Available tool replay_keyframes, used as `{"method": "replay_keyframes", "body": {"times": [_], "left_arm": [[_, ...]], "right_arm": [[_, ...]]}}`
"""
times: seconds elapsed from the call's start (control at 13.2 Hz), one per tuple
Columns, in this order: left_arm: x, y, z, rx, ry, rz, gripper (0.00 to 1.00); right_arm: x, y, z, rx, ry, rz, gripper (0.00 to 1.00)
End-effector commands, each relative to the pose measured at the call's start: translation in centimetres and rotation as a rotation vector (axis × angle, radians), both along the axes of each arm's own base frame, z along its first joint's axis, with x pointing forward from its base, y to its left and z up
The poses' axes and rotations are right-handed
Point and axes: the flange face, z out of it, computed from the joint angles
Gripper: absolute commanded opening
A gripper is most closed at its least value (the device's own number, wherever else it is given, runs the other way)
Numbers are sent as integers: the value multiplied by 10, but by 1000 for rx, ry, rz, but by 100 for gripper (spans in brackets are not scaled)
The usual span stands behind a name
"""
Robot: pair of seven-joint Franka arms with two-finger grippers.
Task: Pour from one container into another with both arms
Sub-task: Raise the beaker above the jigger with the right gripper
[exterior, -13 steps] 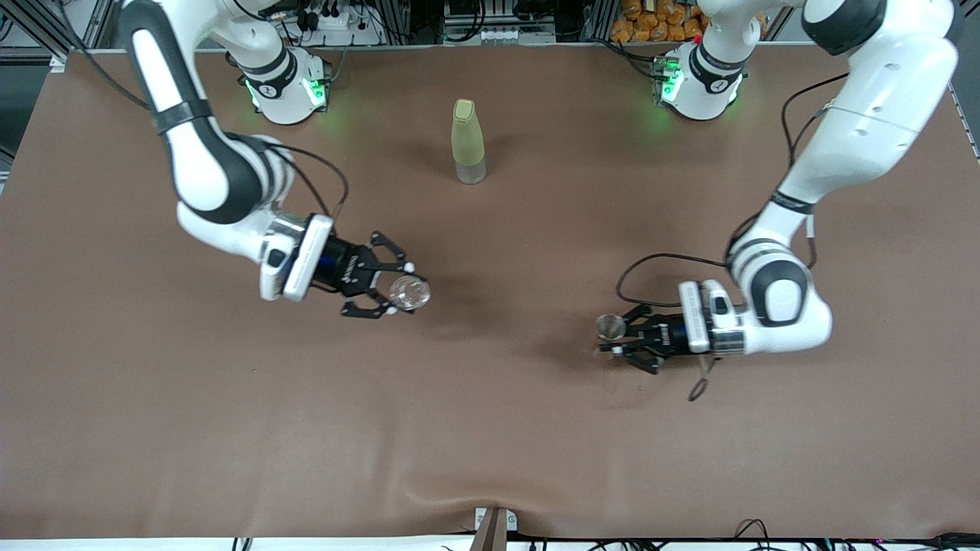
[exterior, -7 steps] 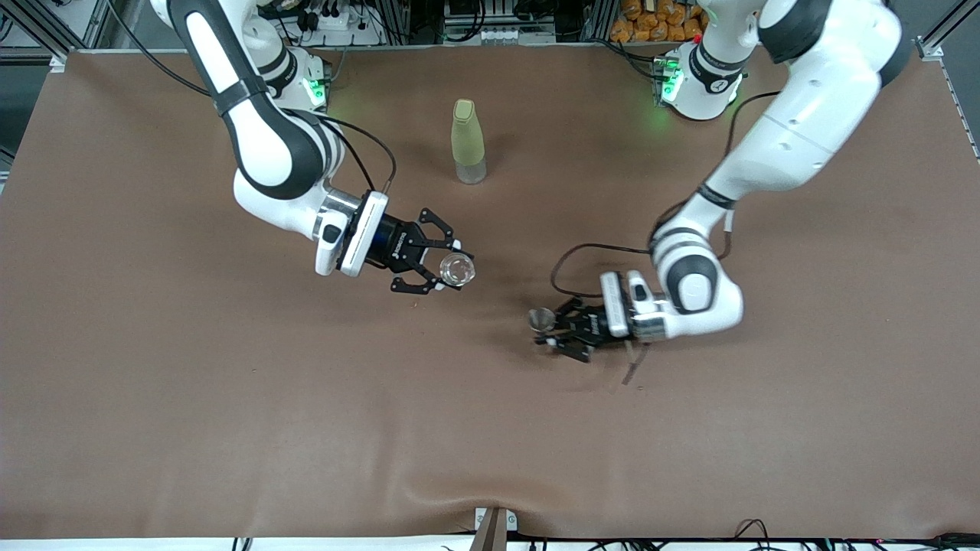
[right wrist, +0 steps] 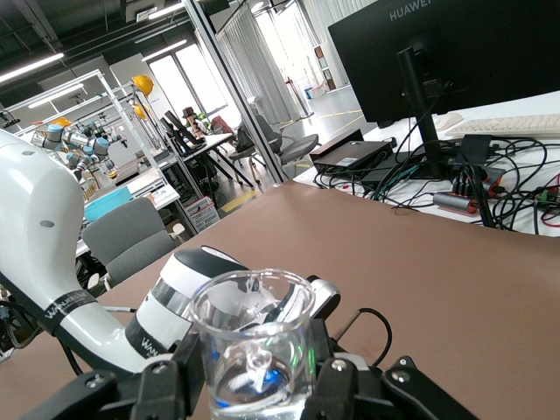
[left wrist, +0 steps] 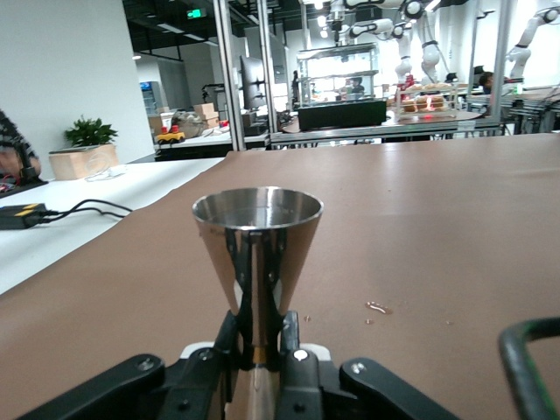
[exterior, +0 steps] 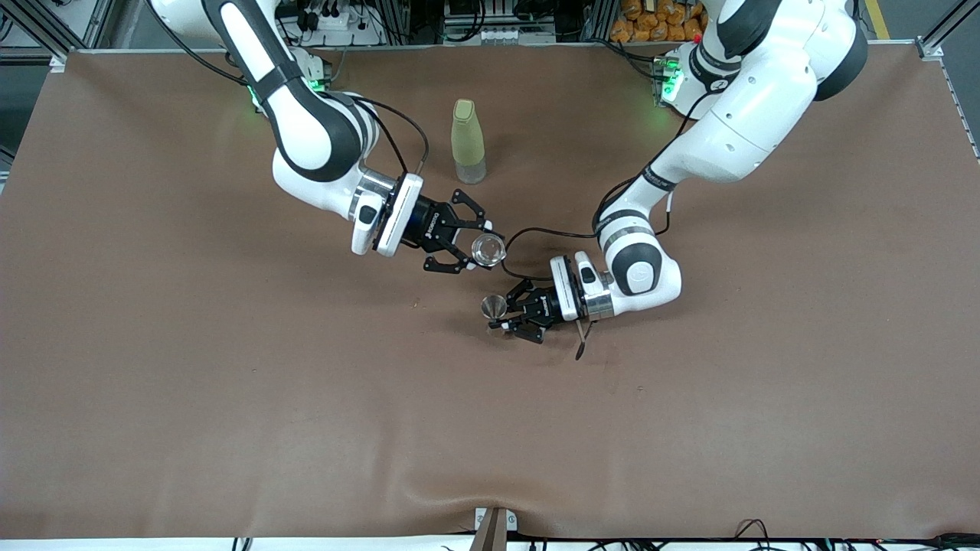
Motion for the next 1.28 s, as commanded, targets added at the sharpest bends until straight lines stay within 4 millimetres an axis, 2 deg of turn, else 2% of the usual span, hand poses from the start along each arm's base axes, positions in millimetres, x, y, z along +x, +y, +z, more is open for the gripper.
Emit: {"method": "replay_keyframes", "body": {"times": [0.0,0.15,0.6,0.83,1.21], "left_arm": [[1,1,-3,4,-56,28,0],[-2,1,-6,12,-54,26,0],[-4,-2,-7,22,-45,34,0],[-5,-2,-8,22,-43,37,0],[-5,-2,-8,26,-42,39,0]], "right_arm": [[-16,16,-1,55,42,-32,0],[-14,19,-10,72,68,-56,0],[27,32,-49,51,56,-75,0],[48,29,-62,57,63,-102,0],[28,44,-71,146,185,-220,0]]}}
